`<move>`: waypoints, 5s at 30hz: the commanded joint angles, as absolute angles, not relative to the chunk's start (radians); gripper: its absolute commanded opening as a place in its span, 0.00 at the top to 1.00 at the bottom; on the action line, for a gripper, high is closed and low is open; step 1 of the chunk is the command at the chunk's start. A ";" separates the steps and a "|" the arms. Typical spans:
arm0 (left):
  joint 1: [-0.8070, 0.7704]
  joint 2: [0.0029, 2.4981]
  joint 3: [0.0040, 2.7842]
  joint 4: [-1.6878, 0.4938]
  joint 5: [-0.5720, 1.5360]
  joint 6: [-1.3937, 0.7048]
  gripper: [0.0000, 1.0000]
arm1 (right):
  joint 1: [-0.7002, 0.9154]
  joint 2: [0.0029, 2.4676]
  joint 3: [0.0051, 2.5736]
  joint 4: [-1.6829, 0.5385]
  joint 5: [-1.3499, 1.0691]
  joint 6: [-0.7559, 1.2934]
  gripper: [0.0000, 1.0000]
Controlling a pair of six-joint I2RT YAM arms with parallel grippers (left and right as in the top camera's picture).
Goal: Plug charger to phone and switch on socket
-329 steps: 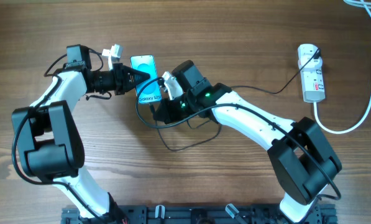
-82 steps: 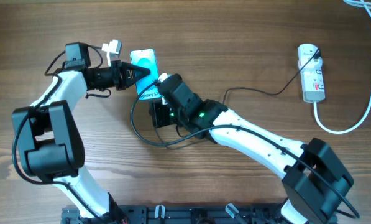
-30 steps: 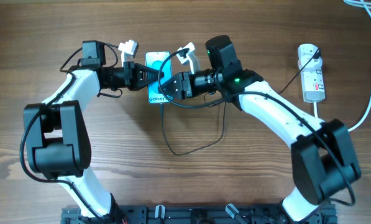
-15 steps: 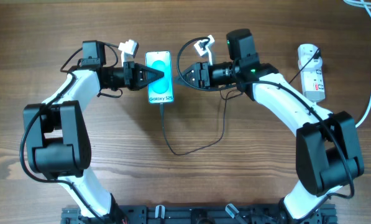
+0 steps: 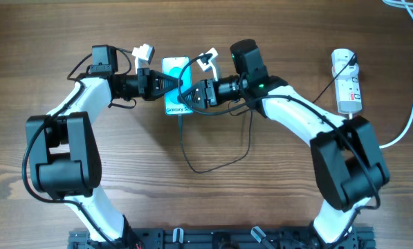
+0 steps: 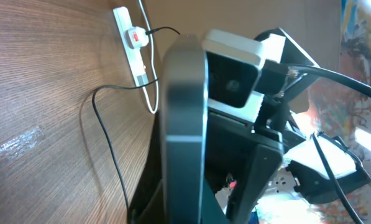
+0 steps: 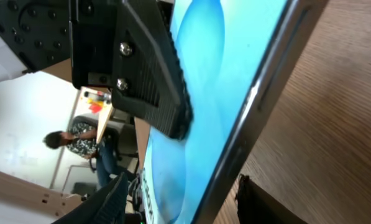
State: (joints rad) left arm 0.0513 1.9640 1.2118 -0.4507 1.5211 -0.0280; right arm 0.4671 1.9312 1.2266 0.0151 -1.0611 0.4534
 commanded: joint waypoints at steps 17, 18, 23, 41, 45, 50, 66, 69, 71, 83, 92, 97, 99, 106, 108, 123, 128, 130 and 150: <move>0.030 1.943 1.211 -0.373 1.577 -0.031 0.96 | 0.468 1.973 1.235 0.106 -1.240 0.603 0.87; 0.030 1.943 1.211 -0.373 1.577 -0.031 0.96 | 0.468 1.973 1.235 0.104 -1.239 0.603 0.94; 0.030 1.943 1.211 -0.369 1.577 -0.031 0.68 | 0.468 1.973 1.235 0.111 -1.242 0.603 0.96; 0.141 1.943 1.211 -0.442 1.333 -0.035 0.00 | 0.469 1.973 1.158 -0.274 -0.792 0.449 0.96; 0.139 1.943 1.211 -0.442 1.333 -0.035 0.00 | 0.493 1.974 1.116 -0.256 -0.704 0.473 0.96; 0.140 1.943 1.211 -0.442 1.333 -0.035 0.00 | 0.548 2.012 1.054 -0.101 -0.678 0.561 0.96; 0.140 1.943 1.211 -0.442 1.333 -0.035 0.00 | 0.557 2.032 1.054 -0.076 -0.604 0.561 0.61; 0.140 1.943 1.211 -0.442 1.333 -0.035 0.00 | 0.557 2.032 1.054 -0.086 -0.572 0.560 0.60; 0.140 1.943 1.211 -0.442 1.333 -0.035 0.00 | 0.557 2.032 1.054 -0.090 -0.571 0.560 0.60; 0.140 1.943 1.211 -0.442 1.333 -0.035 0.00 | 0.557 2.032 1.054 -0.149 -0.455 0.587 0.54; 0.140 1.943 1.211 -0.442 1.333 -0.035 0.00 | 0.557 2.032 1.055 -0.180 -0.396 0.606 0.46; 0.140 1.943 1.211 -0.442 1.333 -0.035 0.00 | 0.557 2.017 1.063 -0.185 -0.395 0.632 0.38; 0.140 1.943 1.211 -0.442 1.333 -0.035 0.00 | 0.557 2.006 1.063 -0.185 -0.380 0.632 0.35; 0.140 1.943 1.211 -0.442 1.333 -0.035 0.00 | 0.558 2.006 1.063 -0.224 -0.507 0.661 0.34; 0.140 1.943 1.211 -0.442 1.333 -0.035 0.00 | 0.559 2.006 1.062 -0.242 -0.526 0.684 0.33; 0.140 1.944 1.211 -0.445 1.166 -0.034 0.00 | 0.537 1.903 1.101 -0.298 -0.574 0.642 0.21; 0.140 1.944 1.211 -0.445 1.094 -0.034 0.00 | 0.448 1.764 1.225 -0.542 -0.503 0.551 0.20; 0.140 1.944 1.211 -0.445 1.048 -0.034 0.00 | 0.402 1.734 1.313 -0.688 -0.478 0.500 0.20; 0.140 1.944 1.211 -0.445 0.555 -0.034 0.00 | -0.239 1.789 2.069 -1.391 0.077 0.366 0.10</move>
State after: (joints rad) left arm 0.1387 1.9617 1.2079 -0.4454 0.5842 -0.0429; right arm -0.1520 1.7458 2.0521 -1.3872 0.0090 0.3756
